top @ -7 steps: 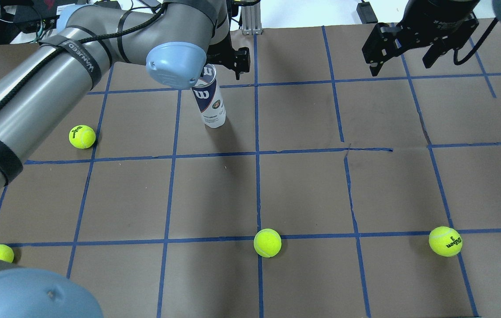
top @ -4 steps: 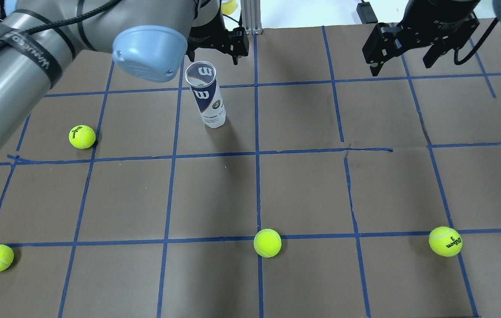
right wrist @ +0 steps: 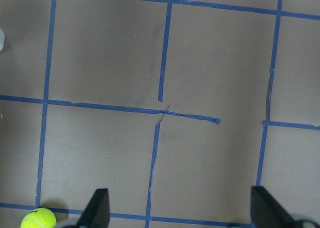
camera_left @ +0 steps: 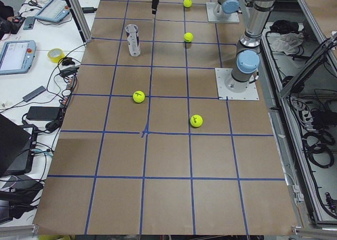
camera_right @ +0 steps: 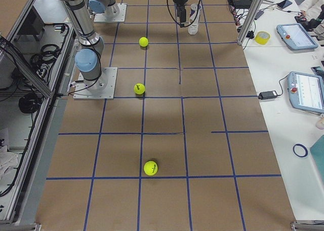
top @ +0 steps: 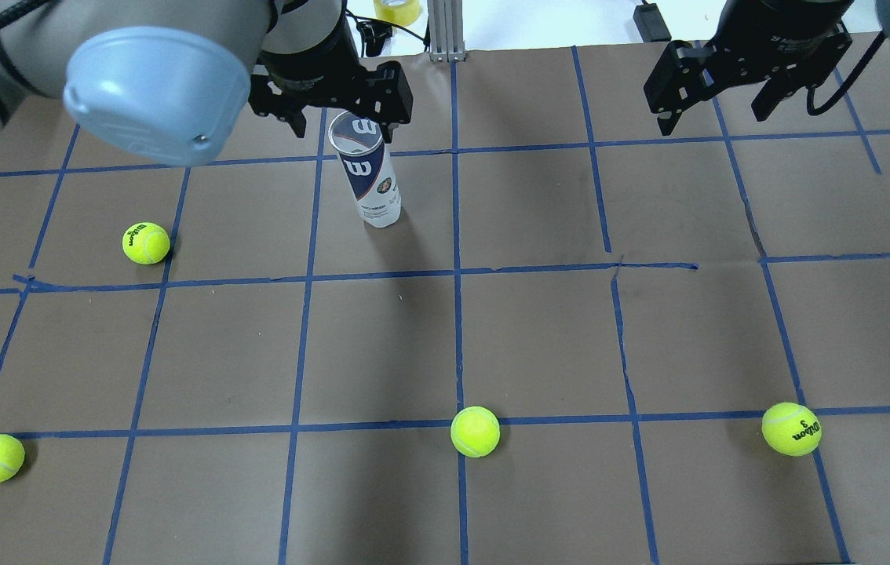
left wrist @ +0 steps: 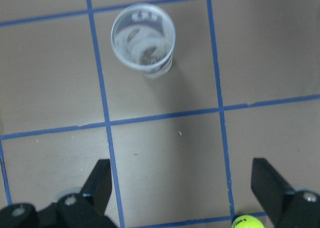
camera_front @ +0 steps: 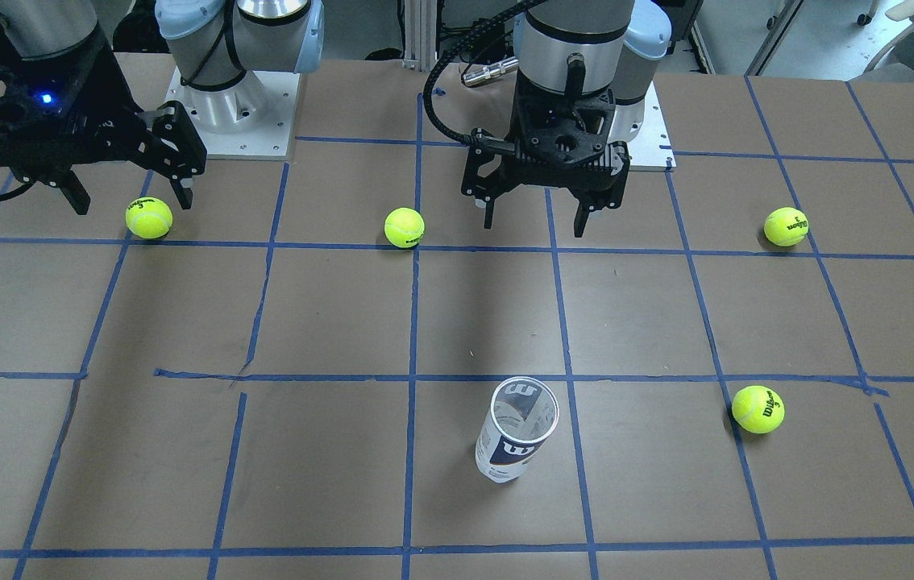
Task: Lift up tennis ball bucket
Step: 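Open the left gripper and raise it off the standing can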
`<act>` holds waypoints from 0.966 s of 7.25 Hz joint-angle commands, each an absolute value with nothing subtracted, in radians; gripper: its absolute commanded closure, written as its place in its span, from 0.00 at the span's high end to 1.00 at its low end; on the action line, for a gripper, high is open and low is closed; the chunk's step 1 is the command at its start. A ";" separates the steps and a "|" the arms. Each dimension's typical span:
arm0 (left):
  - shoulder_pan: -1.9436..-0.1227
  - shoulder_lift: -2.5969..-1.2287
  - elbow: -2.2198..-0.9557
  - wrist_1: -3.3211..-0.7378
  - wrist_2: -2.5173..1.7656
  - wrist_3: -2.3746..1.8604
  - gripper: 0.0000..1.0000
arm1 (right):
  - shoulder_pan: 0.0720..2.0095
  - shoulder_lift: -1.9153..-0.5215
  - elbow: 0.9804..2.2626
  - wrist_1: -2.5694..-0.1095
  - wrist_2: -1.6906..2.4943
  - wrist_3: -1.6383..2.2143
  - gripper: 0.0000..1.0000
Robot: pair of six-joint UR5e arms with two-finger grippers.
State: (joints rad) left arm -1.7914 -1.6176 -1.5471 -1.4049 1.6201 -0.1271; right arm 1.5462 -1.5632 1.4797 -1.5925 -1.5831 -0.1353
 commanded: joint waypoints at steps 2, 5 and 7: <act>-1.633 -1.531 -1.598 -1.430 1.621 0.005 1.00 | 1.546 -1.565 1.480 -1.592 -1.583 -0.137 1.00; -1.617 -1.506 -1.604 -1.477 1.620 0.032 1.00 | 1.548 -1.566 1.485 -1.592 -1.582 -0.135 1.00; -1.617 -1.508 -1.606 -1.468 1.615 0.043 1.00 | 1.548 -1.571 1.485 -1.592 -1.583 -0.138 1.00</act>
